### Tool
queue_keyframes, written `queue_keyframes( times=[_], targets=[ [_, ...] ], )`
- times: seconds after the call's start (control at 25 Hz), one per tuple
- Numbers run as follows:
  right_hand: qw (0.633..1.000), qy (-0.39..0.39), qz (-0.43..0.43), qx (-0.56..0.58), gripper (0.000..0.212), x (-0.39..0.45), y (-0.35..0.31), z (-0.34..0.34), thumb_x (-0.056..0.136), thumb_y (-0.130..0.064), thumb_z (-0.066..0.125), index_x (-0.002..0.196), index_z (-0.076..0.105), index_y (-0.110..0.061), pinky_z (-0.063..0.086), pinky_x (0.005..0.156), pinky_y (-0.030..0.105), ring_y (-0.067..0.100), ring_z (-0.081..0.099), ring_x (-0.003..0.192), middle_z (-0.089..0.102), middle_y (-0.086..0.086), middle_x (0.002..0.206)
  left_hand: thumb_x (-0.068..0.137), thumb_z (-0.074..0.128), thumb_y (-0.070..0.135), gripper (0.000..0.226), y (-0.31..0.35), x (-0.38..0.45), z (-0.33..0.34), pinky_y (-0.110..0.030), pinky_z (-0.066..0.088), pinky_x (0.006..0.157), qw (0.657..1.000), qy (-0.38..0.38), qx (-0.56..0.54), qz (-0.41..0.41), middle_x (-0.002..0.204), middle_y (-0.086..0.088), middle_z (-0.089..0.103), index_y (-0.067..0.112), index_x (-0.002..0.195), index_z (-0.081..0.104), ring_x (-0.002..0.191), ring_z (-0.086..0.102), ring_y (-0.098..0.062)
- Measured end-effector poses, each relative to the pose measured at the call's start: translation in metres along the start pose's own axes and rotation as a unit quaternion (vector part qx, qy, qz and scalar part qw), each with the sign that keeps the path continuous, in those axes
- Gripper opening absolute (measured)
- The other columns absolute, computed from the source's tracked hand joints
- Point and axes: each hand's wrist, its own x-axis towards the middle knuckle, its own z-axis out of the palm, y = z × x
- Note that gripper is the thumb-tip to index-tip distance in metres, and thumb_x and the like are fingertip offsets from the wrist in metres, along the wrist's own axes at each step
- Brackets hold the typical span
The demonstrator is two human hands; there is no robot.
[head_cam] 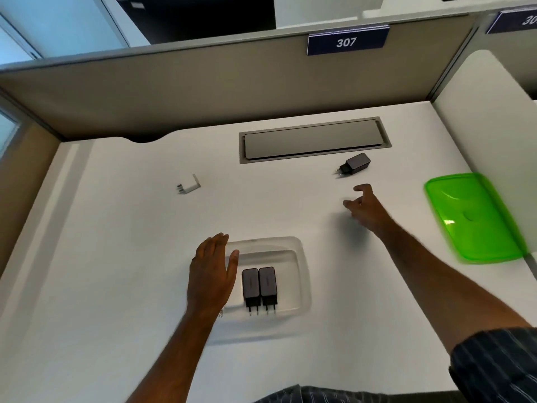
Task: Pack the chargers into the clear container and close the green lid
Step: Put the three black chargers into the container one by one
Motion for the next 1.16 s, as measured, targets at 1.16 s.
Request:
queue_keyframes(
  times=[1.16],
  targets=[
    [0.957,0.053,-0.058,-0.279,0.014,0.078,-0.028,-0.017,0.100,-0.034,0.039,0.107,0.045,-0.023,0.045,0.081,0.042,0.036,0.056,0.102,0.060,0.011,0.113,0.101,0.046,0.047,0.043,0.001,0.026,0.008,-0.036,0.047,0.106,1.000,0.019,-0.016,-0.004,0.139,0.002,0.058,0.025,0.138,0.049,0.133,0.049,-0.018]
  ],
)
